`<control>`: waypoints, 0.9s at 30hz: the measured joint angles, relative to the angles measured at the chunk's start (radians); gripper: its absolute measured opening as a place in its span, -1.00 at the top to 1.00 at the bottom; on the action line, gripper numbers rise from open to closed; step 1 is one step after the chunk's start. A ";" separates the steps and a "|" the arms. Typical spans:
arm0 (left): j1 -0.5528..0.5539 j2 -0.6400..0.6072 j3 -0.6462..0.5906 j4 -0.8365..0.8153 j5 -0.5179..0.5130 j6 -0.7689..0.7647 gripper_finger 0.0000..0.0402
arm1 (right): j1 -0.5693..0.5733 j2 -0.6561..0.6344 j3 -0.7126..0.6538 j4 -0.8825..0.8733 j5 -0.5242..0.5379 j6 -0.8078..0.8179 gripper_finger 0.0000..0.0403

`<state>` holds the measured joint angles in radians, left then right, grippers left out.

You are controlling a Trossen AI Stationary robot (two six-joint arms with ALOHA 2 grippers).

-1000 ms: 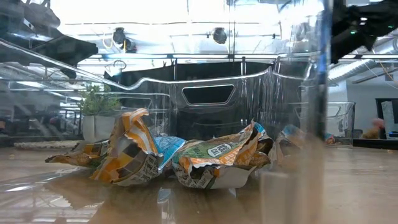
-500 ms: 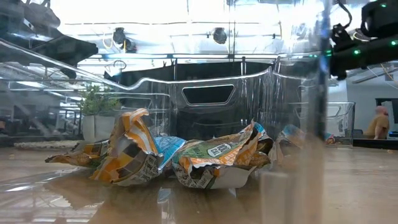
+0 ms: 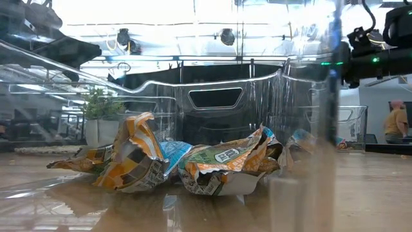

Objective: Pick and place Granola Bars by type
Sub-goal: Return to Home Position

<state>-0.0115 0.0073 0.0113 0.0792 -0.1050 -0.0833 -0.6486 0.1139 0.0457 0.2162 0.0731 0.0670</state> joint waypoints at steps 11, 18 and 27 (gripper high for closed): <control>0.000 0.000 0.000 0.000 0.000 0.000 0.76 | 0.216 0.005 -0.028 -0.003 -0.024 0.025 0.54; 0.000 0.000 0.000 0.000 0.000 0.000 0.76 | 0.435 0.005 -0.030 0.006 -0.023 0.049 0.54; 0.000 0.000 0.000 0.000 0.000 0.000 0.76 | 0.655 0.005 -0.031 0.055 -0.002 0.004 0.54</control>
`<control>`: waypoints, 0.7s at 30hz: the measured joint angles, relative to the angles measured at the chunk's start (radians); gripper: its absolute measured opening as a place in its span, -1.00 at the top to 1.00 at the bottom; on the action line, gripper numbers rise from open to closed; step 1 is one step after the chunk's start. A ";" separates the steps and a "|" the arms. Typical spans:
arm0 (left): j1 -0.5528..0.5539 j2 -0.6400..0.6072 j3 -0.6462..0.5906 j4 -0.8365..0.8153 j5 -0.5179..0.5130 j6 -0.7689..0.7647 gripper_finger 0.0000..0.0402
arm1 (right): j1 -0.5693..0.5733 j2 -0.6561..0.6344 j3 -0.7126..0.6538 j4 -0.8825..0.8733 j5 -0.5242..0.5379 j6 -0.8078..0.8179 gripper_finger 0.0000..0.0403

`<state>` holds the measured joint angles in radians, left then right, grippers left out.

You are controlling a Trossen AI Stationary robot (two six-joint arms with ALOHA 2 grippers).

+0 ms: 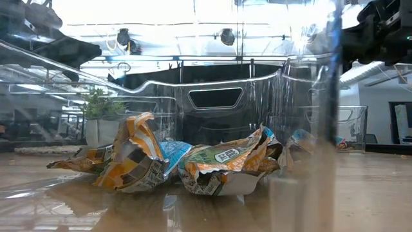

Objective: Pick and place Granola Bars by type
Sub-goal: Return to Home Position

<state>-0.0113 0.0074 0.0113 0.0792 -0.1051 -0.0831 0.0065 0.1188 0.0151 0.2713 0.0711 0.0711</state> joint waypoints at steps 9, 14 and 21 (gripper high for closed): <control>0.000 0.000 0.000 0.000 0.000 0.000 0.76 | 0.075 0.000 0.000 -0.044 0.039 0.001 0.54; 0.000 0.000 0.000 0.000 0.000 0.000 0.76 | 0.088 0.000 0.000 -0.072 0.090 -0.001 0.54; 0.000 0.000 0.000 0.000 0.000 0.000 0.76 | 0.087 0.000 0.000 -0.164 0.085 0.040 0.54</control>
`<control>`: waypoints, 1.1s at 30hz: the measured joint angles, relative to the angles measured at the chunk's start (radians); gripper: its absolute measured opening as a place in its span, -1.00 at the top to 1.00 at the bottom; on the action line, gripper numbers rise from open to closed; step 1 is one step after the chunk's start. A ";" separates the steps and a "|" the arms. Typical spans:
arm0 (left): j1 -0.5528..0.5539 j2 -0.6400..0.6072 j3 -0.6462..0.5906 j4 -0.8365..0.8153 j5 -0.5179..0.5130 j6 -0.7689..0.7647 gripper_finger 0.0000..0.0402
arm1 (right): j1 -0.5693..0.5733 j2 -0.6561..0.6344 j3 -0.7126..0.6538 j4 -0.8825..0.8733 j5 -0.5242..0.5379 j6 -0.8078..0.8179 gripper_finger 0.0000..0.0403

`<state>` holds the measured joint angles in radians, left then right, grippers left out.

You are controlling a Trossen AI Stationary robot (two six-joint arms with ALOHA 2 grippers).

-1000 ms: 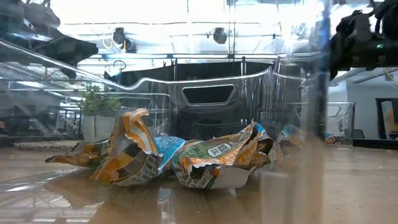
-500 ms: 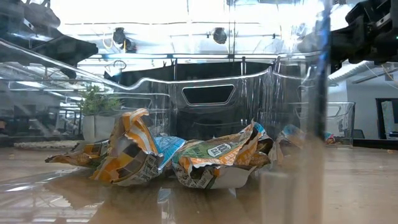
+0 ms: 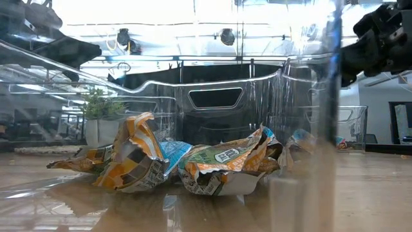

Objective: Pick and place Granola Bars by type
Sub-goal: Return to Home Position

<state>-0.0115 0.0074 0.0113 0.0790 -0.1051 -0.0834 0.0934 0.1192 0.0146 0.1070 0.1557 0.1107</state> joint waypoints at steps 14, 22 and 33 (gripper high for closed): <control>0.000 0.000 0.000 0.000 0.000 0.000 0.76 | 0.000 0.003 -0.001 -0.066 -0.055 0.064 0.54; 0.000 0.000 0.000 0.000 0.000 0.000 0.76 | 0.000 0.003 -0.001 -0.070 -0.054 0.061 0.54; 0.000 0.000 0.000 0.000 0.000 0.000 0.76 | 0.000 0.003 -0.001 -0.072 -0.054 0.061 0.54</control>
